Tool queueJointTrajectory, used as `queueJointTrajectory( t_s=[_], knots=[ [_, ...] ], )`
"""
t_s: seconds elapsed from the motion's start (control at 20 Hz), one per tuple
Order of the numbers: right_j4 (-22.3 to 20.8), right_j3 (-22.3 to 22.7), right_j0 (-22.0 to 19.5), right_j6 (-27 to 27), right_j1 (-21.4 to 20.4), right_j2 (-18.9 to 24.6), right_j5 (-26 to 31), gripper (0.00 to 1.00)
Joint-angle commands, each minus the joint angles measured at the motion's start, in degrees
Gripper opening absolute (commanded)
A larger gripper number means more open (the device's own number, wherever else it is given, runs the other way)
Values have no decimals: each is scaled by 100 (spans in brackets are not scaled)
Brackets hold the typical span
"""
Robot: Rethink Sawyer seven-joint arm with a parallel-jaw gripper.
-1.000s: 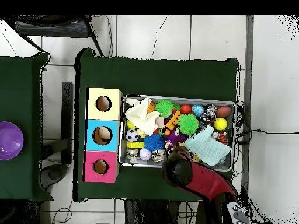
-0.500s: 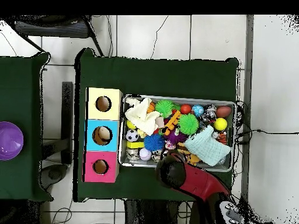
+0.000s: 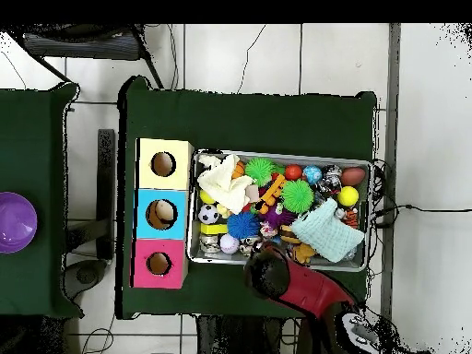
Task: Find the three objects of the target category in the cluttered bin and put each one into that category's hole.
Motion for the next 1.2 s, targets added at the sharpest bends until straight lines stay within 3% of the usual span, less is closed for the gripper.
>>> queueJointTrajectory(
  t_s=[0.05, 0.3, 0.85, 1.2],
  knots=[
    [-11, 42, -136, 1253, 449, 217, -731, 100],
    [39, -228, -129, 1222, 825, 272, -991, 100],
    [133, -378, 46, 1092, 945, 4, -1169, 100],
    [185, -602, 78, 1013, 1201, 79, -1084, 100]
  ],
)
